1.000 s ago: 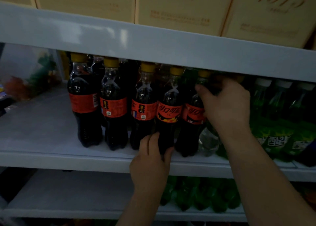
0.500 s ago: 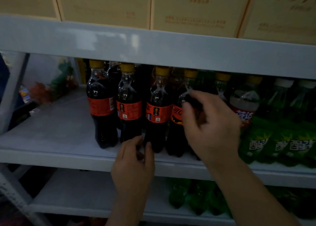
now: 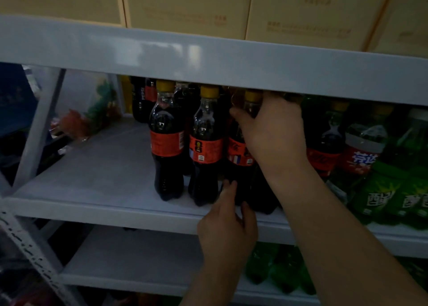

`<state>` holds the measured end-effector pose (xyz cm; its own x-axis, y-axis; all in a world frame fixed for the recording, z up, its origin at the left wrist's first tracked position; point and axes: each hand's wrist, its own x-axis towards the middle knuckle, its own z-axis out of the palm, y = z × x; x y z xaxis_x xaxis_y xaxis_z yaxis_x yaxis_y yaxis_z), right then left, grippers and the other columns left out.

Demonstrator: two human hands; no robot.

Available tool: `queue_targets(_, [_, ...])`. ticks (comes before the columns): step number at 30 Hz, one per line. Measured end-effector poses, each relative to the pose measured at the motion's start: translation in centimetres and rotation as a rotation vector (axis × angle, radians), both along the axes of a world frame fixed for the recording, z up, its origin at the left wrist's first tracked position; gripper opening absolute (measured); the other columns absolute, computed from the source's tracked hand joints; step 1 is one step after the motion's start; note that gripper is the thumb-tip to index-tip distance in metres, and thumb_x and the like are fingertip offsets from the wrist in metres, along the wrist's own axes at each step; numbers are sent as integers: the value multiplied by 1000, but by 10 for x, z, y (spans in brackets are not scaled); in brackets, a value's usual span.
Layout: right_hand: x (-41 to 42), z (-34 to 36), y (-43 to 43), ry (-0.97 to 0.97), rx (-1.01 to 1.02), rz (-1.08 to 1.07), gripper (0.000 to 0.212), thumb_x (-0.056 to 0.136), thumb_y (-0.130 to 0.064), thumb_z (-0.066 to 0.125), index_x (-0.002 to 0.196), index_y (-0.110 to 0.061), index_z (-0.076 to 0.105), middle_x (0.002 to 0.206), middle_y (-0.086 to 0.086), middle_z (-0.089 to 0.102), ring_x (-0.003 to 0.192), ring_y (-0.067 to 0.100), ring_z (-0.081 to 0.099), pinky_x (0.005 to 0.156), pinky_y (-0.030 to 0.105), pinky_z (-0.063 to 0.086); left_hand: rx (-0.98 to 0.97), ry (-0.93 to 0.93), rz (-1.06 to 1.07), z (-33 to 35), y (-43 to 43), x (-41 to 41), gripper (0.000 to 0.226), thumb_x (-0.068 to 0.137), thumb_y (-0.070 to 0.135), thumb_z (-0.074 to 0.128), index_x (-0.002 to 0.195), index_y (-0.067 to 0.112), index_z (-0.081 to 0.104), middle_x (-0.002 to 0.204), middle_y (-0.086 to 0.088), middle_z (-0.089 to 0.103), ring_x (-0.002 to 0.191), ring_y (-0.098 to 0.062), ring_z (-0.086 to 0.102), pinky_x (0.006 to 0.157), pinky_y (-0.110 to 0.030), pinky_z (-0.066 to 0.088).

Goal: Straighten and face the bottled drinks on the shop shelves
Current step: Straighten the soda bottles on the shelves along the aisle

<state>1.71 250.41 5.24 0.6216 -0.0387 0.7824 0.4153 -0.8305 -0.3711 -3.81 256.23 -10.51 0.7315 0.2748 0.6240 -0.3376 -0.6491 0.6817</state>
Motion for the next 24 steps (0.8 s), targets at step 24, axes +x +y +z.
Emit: queue_targets(24, [4, 16, -17, 478, 353, 368, 14, 90, -12, 52, 101, -20, 55, 62, 8, 51, 28, 9, 44, 33, 16, 32, -122, 85, 282, 6, 45, 21, 63, 80, 37, 62, 139, 27, 41, 114, 1, 67, 94, -23, 65, 71, -24, 38])
